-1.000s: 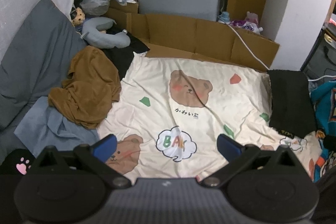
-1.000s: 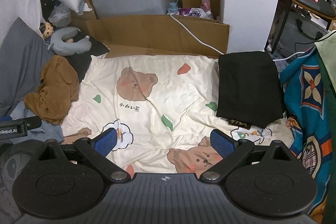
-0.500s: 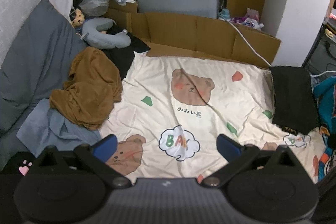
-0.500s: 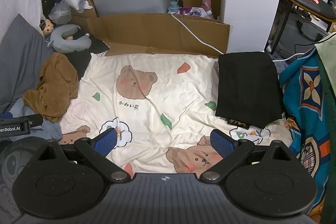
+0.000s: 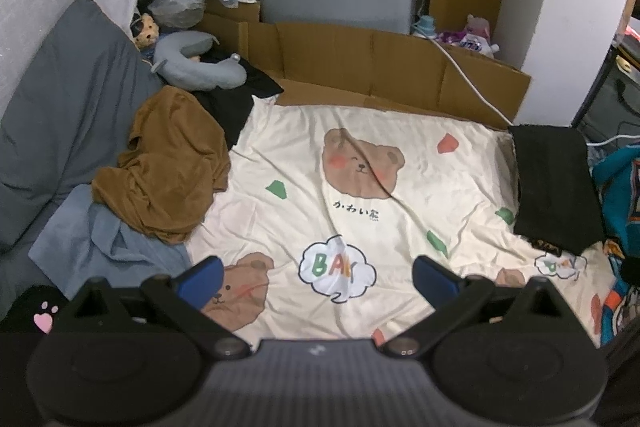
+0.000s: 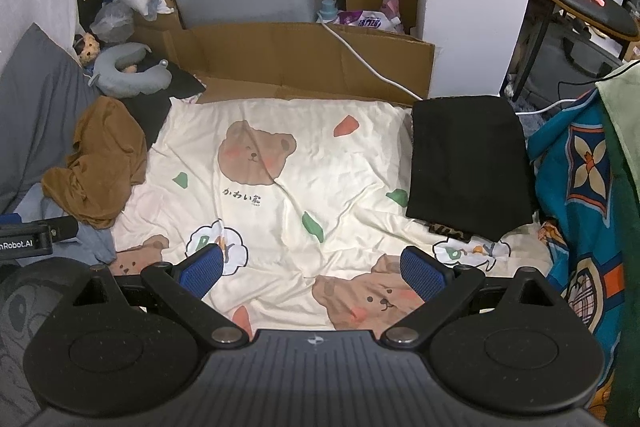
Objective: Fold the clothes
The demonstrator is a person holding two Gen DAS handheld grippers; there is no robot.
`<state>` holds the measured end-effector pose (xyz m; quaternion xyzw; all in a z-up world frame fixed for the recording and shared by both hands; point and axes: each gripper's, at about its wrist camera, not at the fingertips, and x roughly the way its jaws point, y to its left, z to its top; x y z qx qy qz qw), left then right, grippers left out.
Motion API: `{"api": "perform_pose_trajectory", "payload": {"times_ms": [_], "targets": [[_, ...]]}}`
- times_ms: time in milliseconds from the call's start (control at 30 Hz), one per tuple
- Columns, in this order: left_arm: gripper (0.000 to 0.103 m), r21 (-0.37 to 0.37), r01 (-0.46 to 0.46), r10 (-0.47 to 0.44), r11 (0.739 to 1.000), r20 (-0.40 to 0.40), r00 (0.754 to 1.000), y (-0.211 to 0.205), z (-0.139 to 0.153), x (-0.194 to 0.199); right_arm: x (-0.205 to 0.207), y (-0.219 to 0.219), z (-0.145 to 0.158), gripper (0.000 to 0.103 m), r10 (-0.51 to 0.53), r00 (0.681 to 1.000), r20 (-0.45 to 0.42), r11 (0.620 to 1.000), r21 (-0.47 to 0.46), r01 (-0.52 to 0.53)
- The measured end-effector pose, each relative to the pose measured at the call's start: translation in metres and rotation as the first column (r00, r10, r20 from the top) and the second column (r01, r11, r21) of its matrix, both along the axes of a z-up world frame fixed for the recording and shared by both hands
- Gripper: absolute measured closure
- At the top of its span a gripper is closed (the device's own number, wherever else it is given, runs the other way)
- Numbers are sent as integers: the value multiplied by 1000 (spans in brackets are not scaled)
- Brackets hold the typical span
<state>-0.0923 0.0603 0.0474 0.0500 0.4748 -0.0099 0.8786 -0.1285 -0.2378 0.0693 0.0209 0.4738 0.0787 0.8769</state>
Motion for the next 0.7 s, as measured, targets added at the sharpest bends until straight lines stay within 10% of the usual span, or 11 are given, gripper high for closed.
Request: {"api": "perform_pose_trajectory", "payload": {"times_ms": [700], "targets": [[1,20,0,0,1000,3,1000,-2,-1,2,-4,0,1,5,-14,1000,13,1000,-10,14]]}}
